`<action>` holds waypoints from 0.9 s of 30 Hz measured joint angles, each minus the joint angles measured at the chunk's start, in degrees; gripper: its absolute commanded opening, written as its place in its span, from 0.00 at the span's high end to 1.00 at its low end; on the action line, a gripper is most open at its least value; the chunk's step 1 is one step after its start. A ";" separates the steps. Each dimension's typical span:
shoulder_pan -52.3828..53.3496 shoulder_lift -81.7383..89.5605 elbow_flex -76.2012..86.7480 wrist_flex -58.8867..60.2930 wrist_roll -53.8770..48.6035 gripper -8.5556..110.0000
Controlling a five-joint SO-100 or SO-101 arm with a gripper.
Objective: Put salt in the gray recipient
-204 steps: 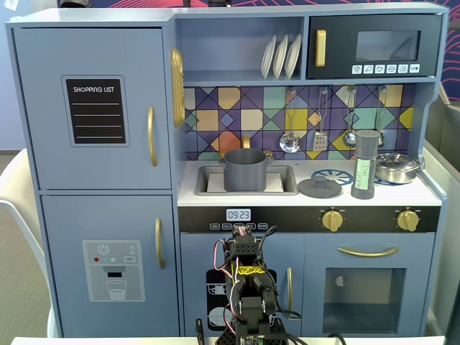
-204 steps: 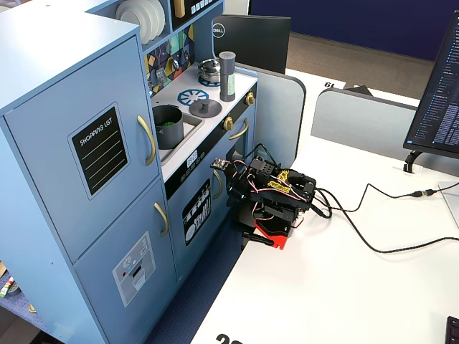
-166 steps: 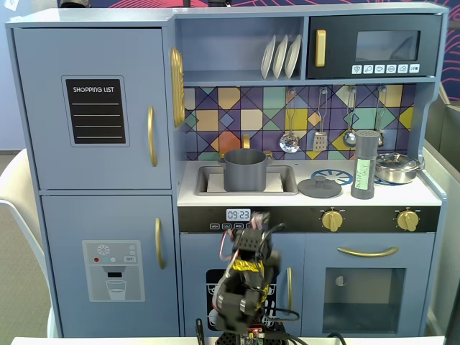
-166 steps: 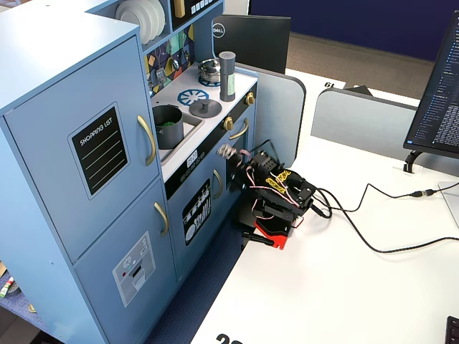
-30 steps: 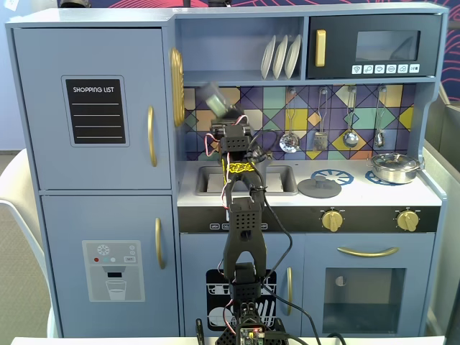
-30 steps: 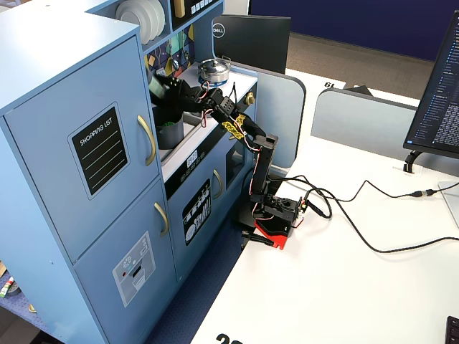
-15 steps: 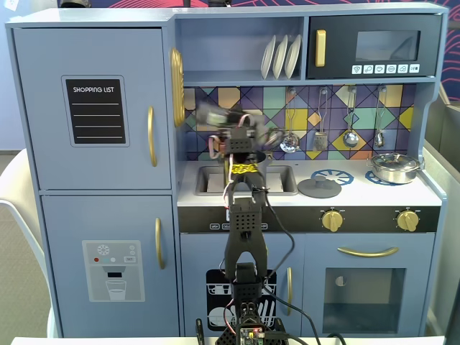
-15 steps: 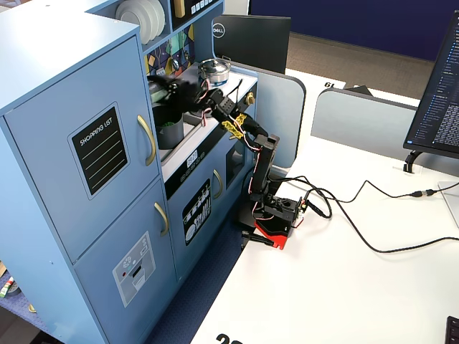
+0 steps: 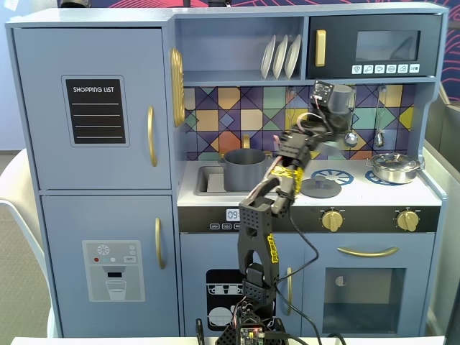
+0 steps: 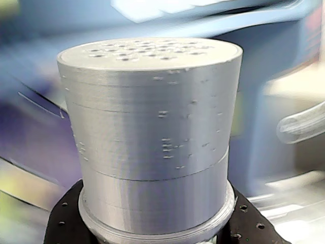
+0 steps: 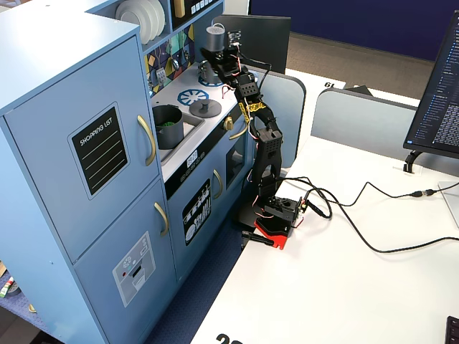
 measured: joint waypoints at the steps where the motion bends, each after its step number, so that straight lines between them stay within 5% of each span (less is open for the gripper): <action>1: 0.97 -0.09 1.05 -1.05 -2.46 0.93; 27: 5.62 -4.83 22.24 -23.20 -3.43 0.93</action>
